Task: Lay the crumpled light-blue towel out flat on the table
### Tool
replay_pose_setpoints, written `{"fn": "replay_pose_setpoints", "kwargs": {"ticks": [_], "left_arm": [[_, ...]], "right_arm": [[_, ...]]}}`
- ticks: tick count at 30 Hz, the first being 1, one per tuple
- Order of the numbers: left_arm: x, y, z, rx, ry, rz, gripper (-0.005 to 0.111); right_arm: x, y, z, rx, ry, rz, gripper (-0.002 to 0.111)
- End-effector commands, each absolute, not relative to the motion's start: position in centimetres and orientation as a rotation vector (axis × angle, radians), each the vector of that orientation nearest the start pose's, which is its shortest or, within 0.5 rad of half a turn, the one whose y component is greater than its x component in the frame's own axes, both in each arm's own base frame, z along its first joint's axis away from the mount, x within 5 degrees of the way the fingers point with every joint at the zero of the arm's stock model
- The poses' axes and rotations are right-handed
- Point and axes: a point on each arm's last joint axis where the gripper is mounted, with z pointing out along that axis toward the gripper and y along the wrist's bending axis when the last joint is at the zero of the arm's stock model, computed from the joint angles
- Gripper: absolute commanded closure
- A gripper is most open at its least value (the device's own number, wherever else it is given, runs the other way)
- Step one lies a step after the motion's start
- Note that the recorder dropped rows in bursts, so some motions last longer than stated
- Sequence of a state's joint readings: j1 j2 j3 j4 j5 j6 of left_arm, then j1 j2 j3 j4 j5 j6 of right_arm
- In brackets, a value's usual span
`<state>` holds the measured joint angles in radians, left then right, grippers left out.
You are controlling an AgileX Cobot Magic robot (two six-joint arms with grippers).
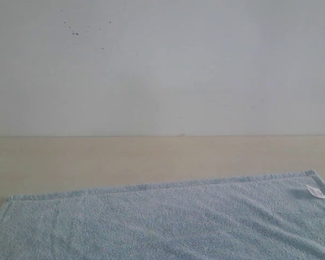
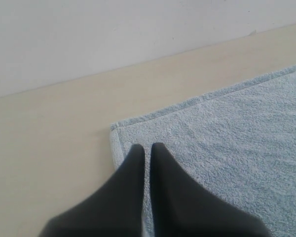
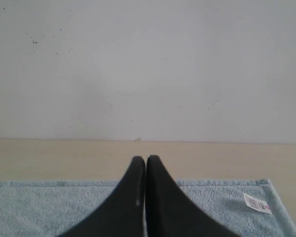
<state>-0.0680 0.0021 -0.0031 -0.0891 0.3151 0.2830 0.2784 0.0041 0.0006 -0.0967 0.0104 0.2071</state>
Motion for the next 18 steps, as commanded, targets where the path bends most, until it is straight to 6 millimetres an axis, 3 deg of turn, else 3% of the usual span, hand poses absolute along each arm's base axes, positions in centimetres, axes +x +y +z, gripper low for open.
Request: {"fn": "replay_pose_setpoints", "kwargs": {"ticks": [1,18], "left_arm": [[5.40,-0.62,18.57,0.266,1.768,0.076,0.103],[5.40,-0.62,18.57,0.266,1.768,0.076,0.103]], "right_arm": [[5.40,1.55,21.27,-0.163,1.486,0.274,0.108],[5.40,1.55,21.27,-0.186,1.483,0.250,0.108]]}}
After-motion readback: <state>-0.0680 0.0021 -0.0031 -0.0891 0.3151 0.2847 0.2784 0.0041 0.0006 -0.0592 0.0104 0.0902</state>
